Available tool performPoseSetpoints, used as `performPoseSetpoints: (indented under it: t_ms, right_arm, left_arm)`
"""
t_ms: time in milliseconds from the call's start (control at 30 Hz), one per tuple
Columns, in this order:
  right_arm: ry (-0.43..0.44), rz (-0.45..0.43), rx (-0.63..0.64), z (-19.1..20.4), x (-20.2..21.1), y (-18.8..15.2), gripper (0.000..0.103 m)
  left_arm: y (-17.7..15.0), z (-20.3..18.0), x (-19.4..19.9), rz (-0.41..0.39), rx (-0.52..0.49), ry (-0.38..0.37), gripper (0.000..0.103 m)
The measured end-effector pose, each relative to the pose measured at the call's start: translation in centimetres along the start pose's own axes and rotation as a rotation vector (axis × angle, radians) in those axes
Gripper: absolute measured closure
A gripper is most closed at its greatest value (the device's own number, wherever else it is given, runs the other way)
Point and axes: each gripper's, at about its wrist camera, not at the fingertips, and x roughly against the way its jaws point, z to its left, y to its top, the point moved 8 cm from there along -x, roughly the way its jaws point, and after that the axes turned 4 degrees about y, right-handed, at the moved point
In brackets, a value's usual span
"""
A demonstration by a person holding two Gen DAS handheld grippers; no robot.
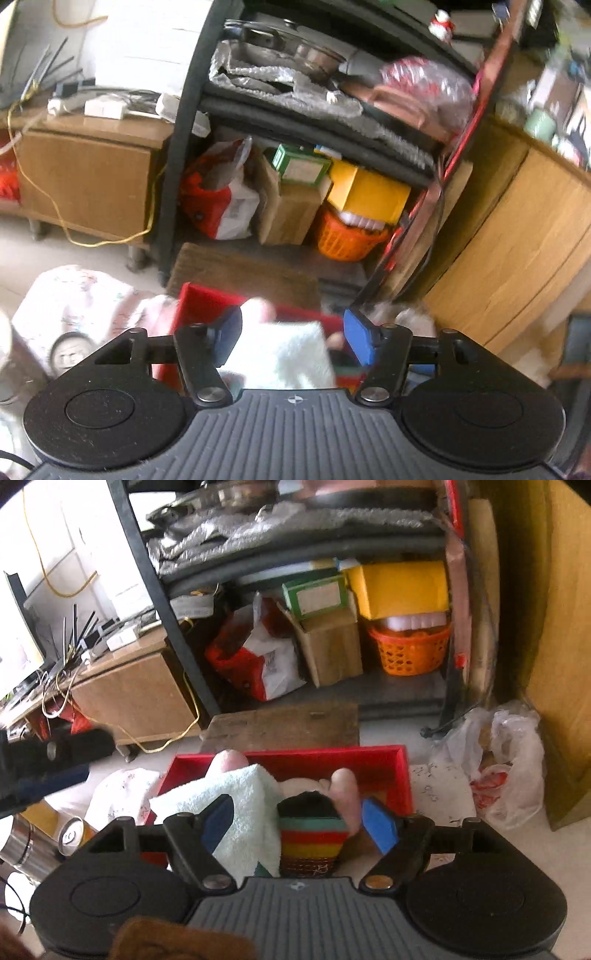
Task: Organize soft objects
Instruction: 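Drop the towel into the red box with the left gripper while the right drops the hat, then grasp the pink rolled sock with the left gripper while the right grasps the purple cloth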
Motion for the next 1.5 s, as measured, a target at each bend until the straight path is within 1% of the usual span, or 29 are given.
performPoseSetpoints:
  t_ms: [100, 267, 333, 467, 533, 600, 833, 1000, 1133, 1233, 1300, 1400, 1433, 1467, 1500]
  right_arm:
    - [-0.013, 0.01, 0.025, 0.7, 1.1, -0.3, 0.053]
    - [-0.026, 0.04, 0.061, 1.4, 2.5, -2.3, 0.053]
    - [-0.018, 0.053, 0.049, 1.3, 2.8, -3.3, 0.053]
    - [0.007, 0.109, 0.017, 0.9, 3.1, -5.8, 0.053]
    - [-0.006, 0.125, 0.038, 0.8, 3.3, -6.8, 0.053]
    - [-0.017, 0.146, 0.059, 0.7, 3.5, -7.7, 0.053]
    - [-0.02, 0.225, 0.114, 0.9, 3.5, -10.8, 0.053]
    - [-0.011, 0.271, 0.123, 0.7, 3.5, -12.5, 0.053]
    - [0.0, 0.308, 0.137, 0.8, 2.9, -13.2, 0.052]
    - [0.009, 0.312, 0.126, 0.7, 2.7, -13.1, 0.052]
    - [0.015, 0.313, 0.128, 0.7, 2.5, -13.1, 0.052]
    - [0.02, 0.325, 0.133, 0.8, 2.2, -13.1, 0.051]
    - [0.024, 0.329, 0.132, 0.9, 2.1, -13.2, 0.051]
    - [0.028, 0.333, 0.129, 0.9, 2.0, -13.2, 0.051]
    - [0.031, 0.335, 0.126, 1.0, 2.0, -13.2, 0.051]
  left_arm:
    - [-1.6, 0.4, 0.5, 0.036, -0.028, 0.045, 0.042]
    - [-5.2, 1.3, 0.5, 0.135, -0.036, 0.061, 0.041]
    - [-6.9, 1.6, 0.1, 0.181, -0.049, 0.073, 0.041]
    - [-9.6, 2.3, -1.1, 0.262, -0.077, 0.103, 0.041]
    - [-10.5, 2.5, -1.7, 0.303, -0.082, 0.103, 0.041]
    - [-11.0, 2.7, -2.2, 0.327, -0.078, 0.104, 0.04]
    - [-12.1, 2.3, -2.9, 0.357, -0.118, 0.121, 0.037]
    - [-13.8, 1.9, -4.8, 0.42, -0.145, 0.136, 0.036]
    - [-14.3, 2.0, -6.6, 0.449, -0.143, 0.162, 0.036]
    - [-14.3, 2.3, -7.8, 0.46, -0.128, 0.178, 0.035]
    - [-14.6, 2.5, -8.3, 0.469, -0.13, 0.203, 0.035]
    - [-14.9, 3.1, -8.9, 0.483, -0.131, 0.23, 0.031]
    - [-15.1, 3.3, -9.0, 0.488, -0.128, 0.239, 0.031]
    - [-15.3, 3.6, -9.0, 0.492, -0.124, 0.245, 0.033]
    - [-15.4, 3.8, -9.1, 0.497, -0.122, 0.251, 0.039]
